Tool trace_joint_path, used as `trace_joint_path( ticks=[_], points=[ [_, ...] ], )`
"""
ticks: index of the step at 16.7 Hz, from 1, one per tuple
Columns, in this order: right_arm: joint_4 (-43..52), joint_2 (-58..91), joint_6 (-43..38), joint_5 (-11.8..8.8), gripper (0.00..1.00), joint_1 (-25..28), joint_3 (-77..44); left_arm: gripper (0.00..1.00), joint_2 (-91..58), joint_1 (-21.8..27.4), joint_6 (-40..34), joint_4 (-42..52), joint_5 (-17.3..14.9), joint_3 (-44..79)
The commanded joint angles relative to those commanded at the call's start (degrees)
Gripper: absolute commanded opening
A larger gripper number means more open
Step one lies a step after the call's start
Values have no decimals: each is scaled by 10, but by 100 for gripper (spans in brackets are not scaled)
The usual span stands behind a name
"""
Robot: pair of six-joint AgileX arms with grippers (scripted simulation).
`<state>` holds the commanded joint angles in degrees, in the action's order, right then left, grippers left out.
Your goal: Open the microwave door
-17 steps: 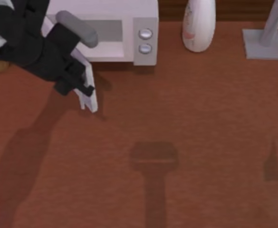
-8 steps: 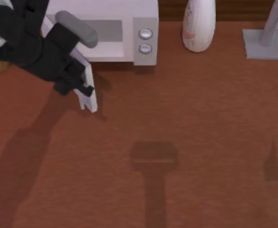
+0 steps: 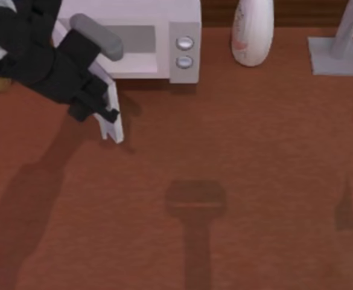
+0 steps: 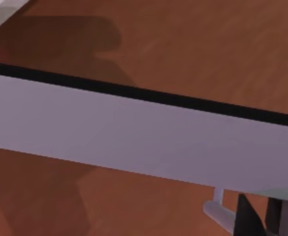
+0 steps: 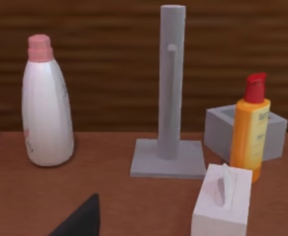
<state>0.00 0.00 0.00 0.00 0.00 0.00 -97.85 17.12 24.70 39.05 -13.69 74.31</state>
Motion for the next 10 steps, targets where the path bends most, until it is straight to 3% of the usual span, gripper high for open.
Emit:
trace_joint_path(
  ticks=[5,10],
  points=[
    [0,0,0,0,100,0,0,0,-1,-2,8,3,-6,-1],
    [0,0,0,0,100,0,0,0,5,-31,79,25,-36,-5]
  ],
)
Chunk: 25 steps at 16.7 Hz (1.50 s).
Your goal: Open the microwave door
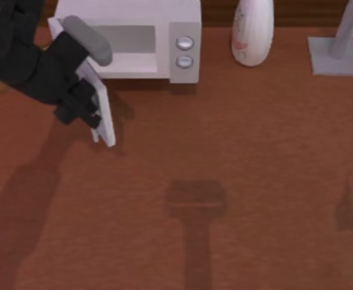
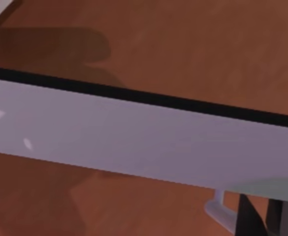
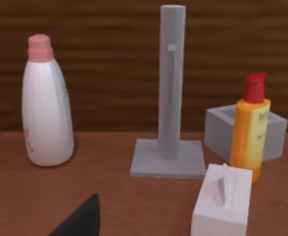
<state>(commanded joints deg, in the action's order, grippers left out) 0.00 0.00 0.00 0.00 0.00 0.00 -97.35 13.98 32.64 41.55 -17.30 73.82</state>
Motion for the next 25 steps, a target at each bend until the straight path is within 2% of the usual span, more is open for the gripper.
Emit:
trace_joint_path(
  ticks=[4,25],
  points=[
    [0,0,0,0,100,0,0,0,5,-16,39,11,-19,-3],
    [0,0,0,0,100,0,0,0,5,-16,39,11,-19,-3]
  ],
)
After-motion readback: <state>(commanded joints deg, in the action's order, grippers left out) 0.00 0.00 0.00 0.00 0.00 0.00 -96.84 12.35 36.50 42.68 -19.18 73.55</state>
